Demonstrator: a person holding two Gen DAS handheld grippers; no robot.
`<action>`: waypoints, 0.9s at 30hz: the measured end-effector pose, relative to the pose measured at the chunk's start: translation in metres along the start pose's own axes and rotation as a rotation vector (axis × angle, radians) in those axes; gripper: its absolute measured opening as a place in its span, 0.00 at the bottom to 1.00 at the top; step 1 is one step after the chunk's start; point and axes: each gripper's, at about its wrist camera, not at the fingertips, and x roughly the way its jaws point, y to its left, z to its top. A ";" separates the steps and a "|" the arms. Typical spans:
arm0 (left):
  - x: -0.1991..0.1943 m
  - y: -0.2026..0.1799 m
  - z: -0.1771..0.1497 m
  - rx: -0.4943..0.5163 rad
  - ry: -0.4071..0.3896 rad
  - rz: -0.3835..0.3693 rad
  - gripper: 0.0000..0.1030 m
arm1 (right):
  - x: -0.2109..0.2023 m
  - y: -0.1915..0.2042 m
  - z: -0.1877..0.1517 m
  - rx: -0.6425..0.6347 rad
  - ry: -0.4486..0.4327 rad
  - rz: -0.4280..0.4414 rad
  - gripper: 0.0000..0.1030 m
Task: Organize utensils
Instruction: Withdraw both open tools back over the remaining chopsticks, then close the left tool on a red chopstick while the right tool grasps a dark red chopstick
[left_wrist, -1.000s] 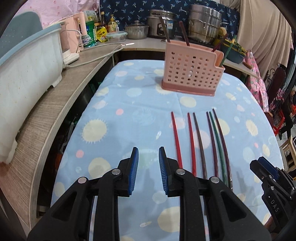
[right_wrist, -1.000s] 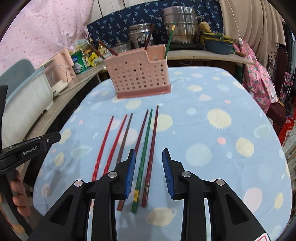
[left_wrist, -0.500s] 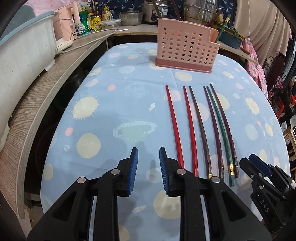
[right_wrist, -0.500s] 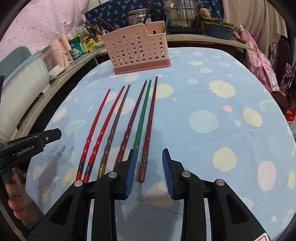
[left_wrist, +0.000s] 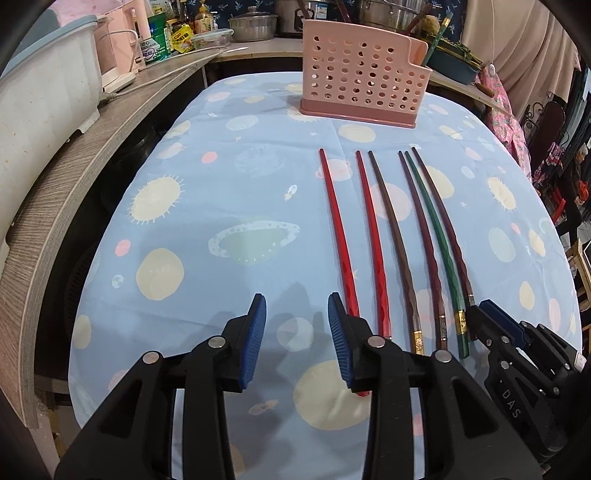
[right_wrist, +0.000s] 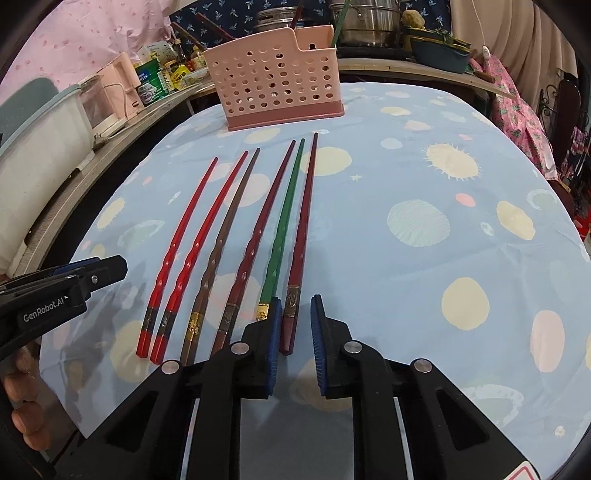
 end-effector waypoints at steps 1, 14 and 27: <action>0.001 -0.001 0.000 0.002 0.001 -0.002 0.33 | 0.000 0.001 0.000 -0.004 -0.002 -0.003 0.15; 0.008 -0.013 -0.010 0.029 0.032 -0.026 0.35 | -0.001 0.002 -0.005 -0.037 -0.021 -0.038 0.07; 0.013 -0.017 -0.016 0.033 0.070 -0.066 0.36 | -0.002 0.000 -0.006 -0.033 -0.017 -0.030 0.07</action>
